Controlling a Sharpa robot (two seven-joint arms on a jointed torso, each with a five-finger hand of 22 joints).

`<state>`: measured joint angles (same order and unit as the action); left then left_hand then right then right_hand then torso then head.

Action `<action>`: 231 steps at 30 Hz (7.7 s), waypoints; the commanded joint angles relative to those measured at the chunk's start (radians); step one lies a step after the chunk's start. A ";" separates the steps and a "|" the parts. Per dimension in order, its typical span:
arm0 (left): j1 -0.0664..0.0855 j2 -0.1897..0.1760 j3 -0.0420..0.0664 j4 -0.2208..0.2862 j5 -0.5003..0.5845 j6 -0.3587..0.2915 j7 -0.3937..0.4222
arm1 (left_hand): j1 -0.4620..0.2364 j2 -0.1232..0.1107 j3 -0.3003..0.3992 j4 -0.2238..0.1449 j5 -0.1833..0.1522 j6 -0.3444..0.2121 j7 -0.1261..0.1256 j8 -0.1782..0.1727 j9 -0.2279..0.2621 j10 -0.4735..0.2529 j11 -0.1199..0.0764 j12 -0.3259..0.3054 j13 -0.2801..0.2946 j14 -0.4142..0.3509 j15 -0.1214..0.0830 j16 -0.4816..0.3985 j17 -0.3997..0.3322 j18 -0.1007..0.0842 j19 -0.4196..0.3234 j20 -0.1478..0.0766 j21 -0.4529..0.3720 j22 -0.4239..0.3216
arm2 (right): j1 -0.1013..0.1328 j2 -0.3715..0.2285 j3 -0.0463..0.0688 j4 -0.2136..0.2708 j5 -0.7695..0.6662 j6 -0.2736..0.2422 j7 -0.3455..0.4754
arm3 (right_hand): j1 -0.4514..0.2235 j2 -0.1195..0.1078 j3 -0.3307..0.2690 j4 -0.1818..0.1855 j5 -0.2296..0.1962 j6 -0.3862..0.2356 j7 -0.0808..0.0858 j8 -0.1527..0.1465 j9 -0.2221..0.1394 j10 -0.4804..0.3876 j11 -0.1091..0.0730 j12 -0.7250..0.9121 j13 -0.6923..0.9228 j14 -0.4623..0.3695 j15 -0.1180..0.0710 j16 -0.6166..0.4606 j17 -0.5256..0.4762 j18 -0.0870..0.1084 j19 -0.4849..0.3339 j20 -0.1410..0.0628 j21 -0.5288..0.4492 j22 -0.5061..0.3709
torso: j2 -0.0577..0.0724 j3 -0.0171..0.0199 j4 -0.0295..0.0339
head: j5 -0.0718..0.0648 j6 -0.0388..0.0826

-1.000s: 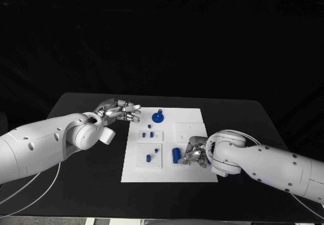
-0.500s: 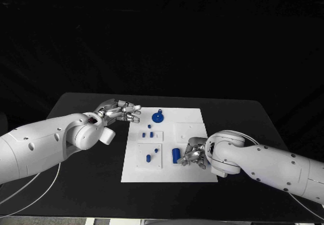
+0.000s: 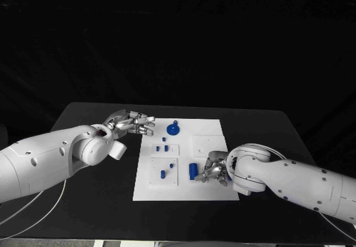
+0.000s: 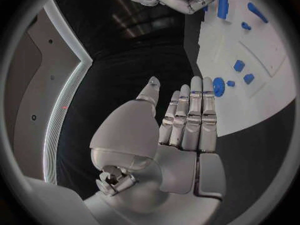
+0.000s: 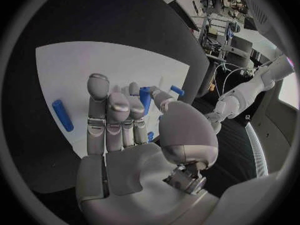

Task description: Assemble the parts on the task board

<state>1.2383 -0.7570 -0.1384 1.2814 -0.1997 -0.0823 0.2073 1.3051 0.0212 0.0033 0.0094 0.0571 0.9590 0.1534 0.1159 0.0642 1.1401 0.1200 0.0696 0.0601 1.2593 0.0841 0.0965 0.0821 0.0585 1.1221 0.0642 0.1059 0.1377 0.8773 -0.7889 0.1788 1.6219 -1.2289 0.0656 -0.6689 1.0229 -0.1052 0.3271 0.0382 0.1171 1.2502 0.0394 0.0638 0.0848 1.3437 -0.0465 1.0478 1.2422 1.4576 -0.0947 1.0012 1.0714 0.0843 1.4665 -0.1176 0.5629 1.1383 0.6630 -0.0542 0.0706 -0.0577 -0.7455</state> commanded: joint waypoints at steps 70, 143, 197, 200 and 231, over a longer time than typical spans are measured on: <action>-0.001 -0.014 0.000 0.004 -0.023 0.006 -0.002 | -0.014 -0.009 0.003 0.008 -0.001 -0.013 0.000 0.004 0.000 -0.009 0.003 0.007 0.001 -0.011 0.006 -0.002 0.001 -0.012 -0.010 0.007 0.007 -0.007 | -0.109 -0.088 0.114 -0.144 -0.170 0.086 -0.019 | 0.238 0.021 -0.040 0.035 -0.068 -0.047 0.008 0.001 0.010 -0.004 0.011 0.005 0.013 0.000 0.005 -0.009 0.007 -0.010 0.043 0.005 -0.013 -0.011 | 0.000 0.0017 0.0013 | -0.028 -0.011; -0.001 -0.006 0.000 0.005 -0.027 0.015 -0.017 | -0.012 -0.006 0.002 0.007 -0.001 -0.013 0.000 0.005 0.000 -0.010 0.003 0.007 0.001 -0.011 0.006 -0.003 0.002 -0.012 -0.011 0.007 0.009 -0.008 | -0.093 -0.014 0.159 -0.046 -0.019 -0.036 -0.012 | 0.082 0.088 0.089 -0.186 0.011 -0.001 -0.007 0.000 0.042 0.003 0.002 0.014 0.003 -0.002 0.003 -0.001 -0.017 -0.016 0.044 0.004 -0.003 -0.001 | 0.000 -0.0001 -0.0004 | -0.025 -0.007; -0.001 -0.006 0.000 0.004 -0.033 0.024 -0.029 | -0.014 -0.005 -0.001 0.013 -0.002 -0.015 0.001 0.005 0.000 -0.011 0.003 0.007 0.001 -0.012 0.007 -0.004 0.001 -0.012 -0.013 0.007 0.011 -0.011 | -0.093 0.031 0.116 -0.082 -0.074 -0.026 -0.009 | 0.056 0.067 0.038 -0.072 -0.049 0.005 -0.009 0.000 0.019 0.005 0.000 0.011 0.005 -0.002 0.001 -0.002 -0.019 -0.017 0.043 0.002 -0.004 -0.006 | 0.000 -0.0005 -0.0006 | -0.015 -0.008; -0.001 -0.006 0.000 0.004 -0.033 0.024 -0.029 | -0.014 -0.005 -0.001 0.013 -0.002 -0.015 0.001 0.005 0.000 -0.011 0.003 0.007 0.001 -0.012 0.007 -0.004 0.001 -0.012 -0.013 0.007 0.011 -0.011 | -0.093 0.031 0.116 -0.083 -0.073 -0.025 -0.009 | 0.050 0.062 0.035 -0.062 -0.056 0.005 -0.009 0.000 0.018 0.005 0.001 0.011 0.005 -0.002 0.001 -0.001 -0.019 -0.016 0.043 0.002 -0.006 -0.007 | 0.000 -0.0003 -0.0002 | -0.014 -0.009; -0.001 -0.006 -0.001 0.002 -0.036 0.027 -0.035 | -0.014 -0.005 -0.001 0.013 -0.002 -0.015 0.001 0.005 0.000 -0.011 0.003 0.007 0.001 -0.012 0.007 -0.004 0.001 -0.012 -0.013 0.007 0.011 -0.011 | -0.094 0.024 0.113 -0.069 -0.073 -0.007 -0.001 | 0.058 0.068 0.024 -0.078 -0.061 0.005 -0.009 0.000 0.016 0.003 0.001 0.007 0.002 -0.002 0.001 -0.006 -0.020 -0.017 0.043 0.001 -0.010 -0.011 | 0.000 0.0003 0.0000 | -0.012 -0.015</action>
<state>1.2383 -0.7647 -0.1396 1.2815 -0.2333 -0.0704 0.1683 1.2972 0.0133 0.0028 0.0143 0.0571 0.9536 0.1551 0.1154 0.0642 1.1365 0.1237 0.0734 0.0601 1.2522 0.0913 0.0965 0.0821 0.0588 1.1150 0.0713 0.1099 0.1275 0.7864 -0.7675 0.2942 1.5489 -1.3015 0.0315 -0.6829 1.0848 -0.0394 0.3521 -0.0360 0.0581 1.2493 0.0285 0.0616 0.1002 1.3511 -0.0426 1.0597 1.2459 1.4537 -0.0867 0.9990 1.0516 0.0761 1.4665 -0.1175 0.5559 1.1286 0.6631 -0.0538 0.0699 -0.0697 -0.7598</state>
